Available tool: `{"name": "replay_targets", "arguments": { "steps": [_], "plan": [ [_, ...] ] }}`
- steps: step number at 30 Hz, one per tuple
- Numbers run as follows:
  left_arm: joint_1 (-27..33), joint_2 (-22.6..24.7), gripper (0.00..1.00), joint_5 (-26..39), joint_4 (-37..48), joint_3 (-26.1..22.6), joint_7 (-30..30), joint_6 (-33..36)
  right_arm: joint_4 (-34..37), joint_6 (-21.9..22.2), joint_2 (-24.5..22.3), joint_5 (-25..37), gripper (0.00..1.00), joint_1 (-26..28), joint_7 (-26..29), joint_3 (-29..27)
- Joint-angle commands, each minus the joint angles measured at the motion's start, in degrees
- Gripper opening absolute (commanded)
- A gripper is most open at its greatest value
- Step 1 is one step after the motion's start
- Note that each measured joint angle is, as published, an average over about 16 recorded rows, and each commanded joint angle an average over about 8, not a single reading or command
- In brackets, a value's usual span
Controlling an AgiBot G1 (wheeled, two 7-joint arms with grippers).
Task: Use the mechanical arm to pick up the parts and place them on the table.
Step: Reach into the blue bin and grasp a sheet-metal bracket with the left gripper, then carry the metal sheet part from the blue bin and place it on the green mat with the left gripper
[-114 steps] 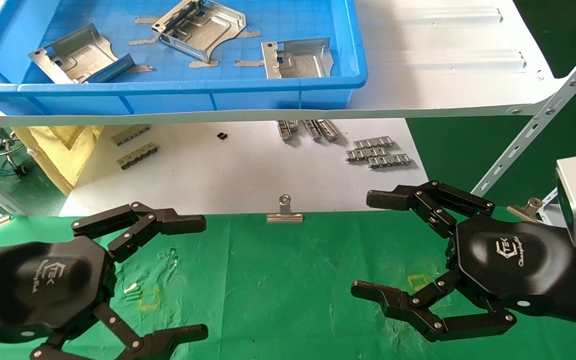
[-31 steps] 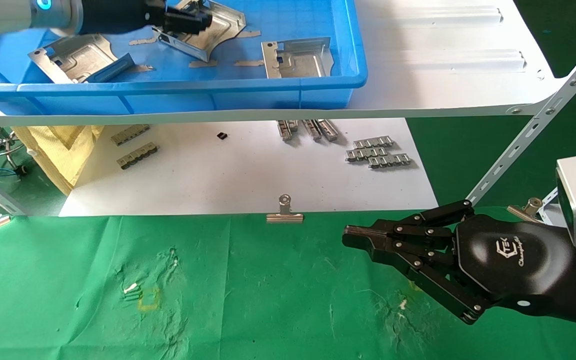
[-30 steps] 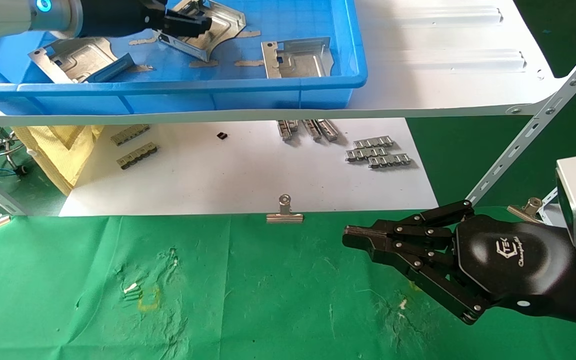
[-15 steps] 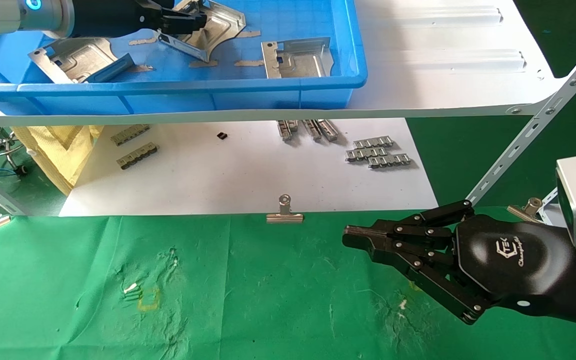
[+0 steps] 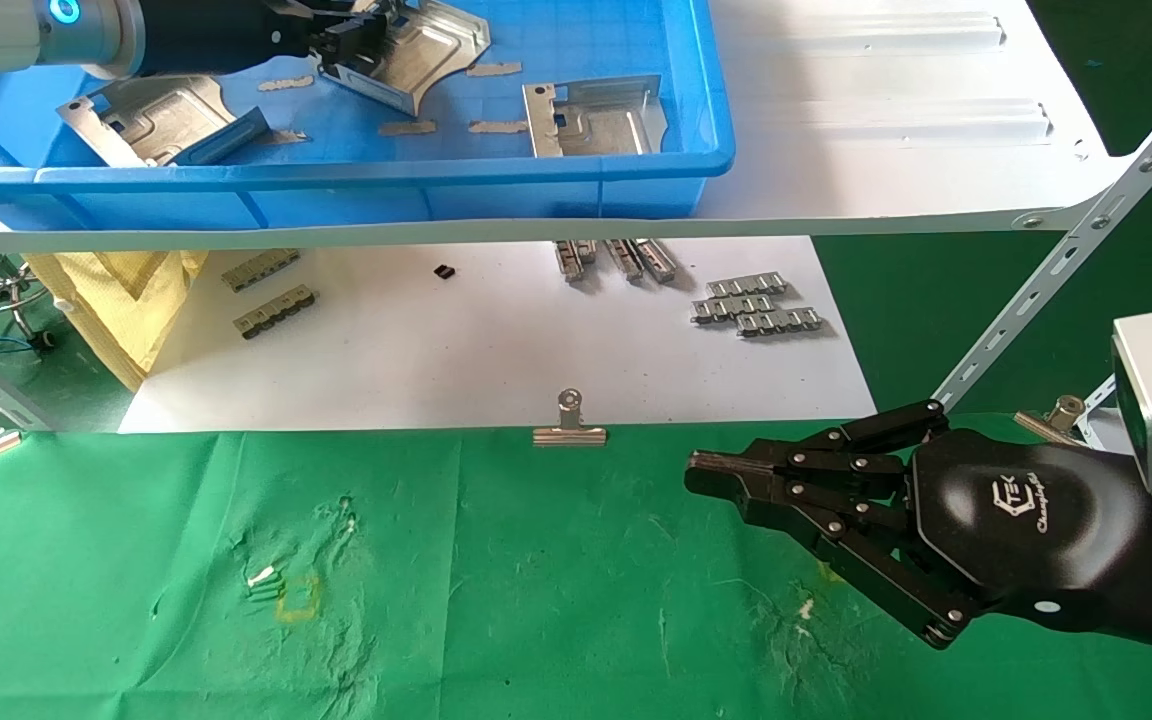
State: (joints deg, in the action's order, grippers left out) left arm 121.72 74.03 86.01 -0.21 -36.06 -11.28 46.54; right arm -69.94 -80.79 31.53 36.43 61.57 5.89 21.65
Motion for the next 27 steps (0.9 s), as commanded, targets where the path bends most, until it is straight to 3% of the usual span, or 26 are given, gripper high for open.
{"name": "replay_targets", "arguments": {
  "steps": [1,2,9,14,23,27],
  "plan": [
    [-0.1,-0.1,0.0,0.1,0.0,-0.1,0.1,0.2,0.0,0.0,0.0,0.0,0.9,0.0,0.0,0.0],
    [0.0,-0.2,0.0,0.1,-0.2,0.0,0.2,0.3,0.0,0.0,0.0,0.0,1.0,0.0,0.0,0.0],
    [0.9,-2.6,0.0,-2.8,-2.5,1.9,2.7,5.4,0.0,0.0,0.0,0.0,1.0,0.0,0.0,0.0],
    [1.0,-6.4,0.0,-6.5,-5.3,4.2,7.2,15.6,0.0,0.0,0.0,0.0,1.0,0.0,0.0,0.0],
    [-2.4,-14.4,0.0,-13.3,-8.9,8.1,20.5,38.0,0.0,0.0,0.0,0.0,1.0,0.0,0.0,0.0],
    [-4.7,-17.6,0.0,-16.4,-10.5,9.3,25.6,44.0,0.0,0.0,0.0,0.0,1.0,0.0,0.0,0.0]
  ]
}}
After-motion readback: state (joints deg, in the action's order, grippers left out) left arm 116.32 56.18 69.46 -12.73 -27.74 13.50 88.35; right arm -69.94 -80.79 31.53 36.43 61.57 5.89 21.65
